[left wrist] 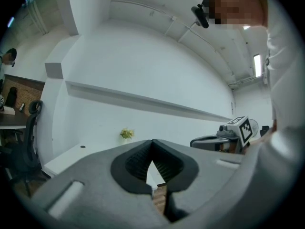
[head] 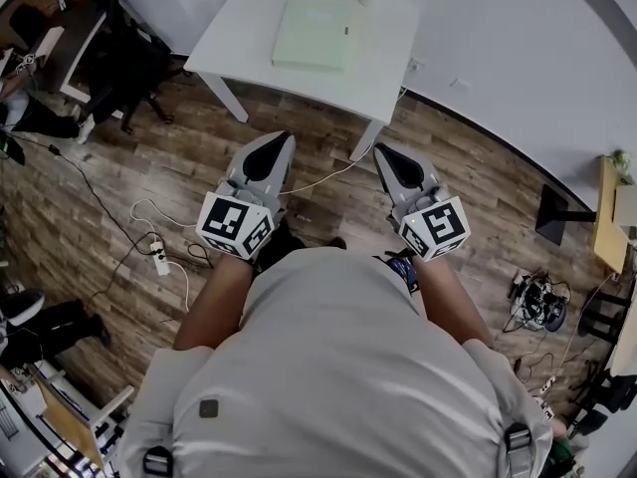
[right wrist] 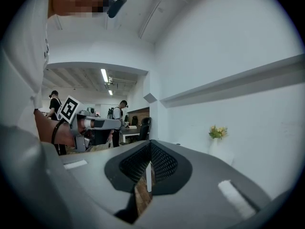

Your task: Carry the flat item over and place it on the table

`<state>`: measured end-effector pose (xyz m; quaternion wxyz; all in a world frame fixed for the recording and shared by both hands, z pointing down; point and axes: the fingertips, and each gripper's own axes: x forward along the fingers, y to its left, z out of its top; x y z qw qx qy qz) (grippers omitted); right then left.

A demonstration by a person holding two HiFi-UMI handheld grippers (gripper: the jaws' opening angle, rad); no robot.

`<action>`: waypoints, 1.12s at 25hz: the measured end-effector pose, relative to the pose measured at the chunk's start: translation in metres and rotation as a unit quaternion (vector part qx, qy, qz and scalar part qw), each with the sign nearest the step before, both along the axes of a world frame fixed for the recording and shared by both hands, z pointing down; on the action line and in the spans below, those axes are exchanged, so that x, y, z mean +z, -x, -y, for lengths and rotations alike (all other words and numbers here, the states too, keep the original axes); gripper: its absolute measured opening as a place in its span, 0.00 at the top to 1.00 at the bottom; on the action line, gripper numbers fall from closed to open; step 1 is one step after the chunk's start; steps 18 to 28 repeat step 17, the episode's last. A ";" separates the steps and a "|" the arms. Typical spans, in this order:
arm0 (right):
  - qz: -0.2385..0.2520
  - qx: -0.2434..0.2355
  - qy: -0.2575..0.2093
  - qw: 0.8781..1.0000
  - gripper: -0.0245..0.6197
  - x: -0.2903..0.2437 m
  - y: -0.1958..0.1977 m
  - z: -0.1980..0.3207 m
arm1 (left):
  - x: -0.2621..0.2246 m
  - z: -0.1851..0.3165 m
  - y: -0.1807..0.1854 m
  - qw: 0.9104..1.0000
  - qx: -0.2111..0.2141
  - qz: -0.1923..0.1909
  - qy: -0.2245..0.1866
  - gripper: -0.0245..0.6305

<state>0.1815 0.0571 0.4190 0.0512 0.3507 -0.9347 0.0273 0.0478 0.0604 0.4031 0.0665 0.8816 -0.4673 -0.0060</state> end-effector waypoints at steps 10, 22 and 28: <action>-0.004 -0.013 -0.005 1.000 0.95 -0.001 -0.029 -0.027 | 0.002 -0.027 -0.018 0.999 -0.033 -0.003 0.002 0.96; -0.003 -0.015 -0.005 1.000 0.95 0.000 -0.034 -0.031 | 0.007 -0.037 -0.026 0.999 -0.037 0.002 0.004 0.96; -0.003 -0.015 -0.005 1.000 0.95 0.000 -0.034 -0.031 | 0.007 -0.037 -0.026 0.999 -0.037 0.002 0.004 0.96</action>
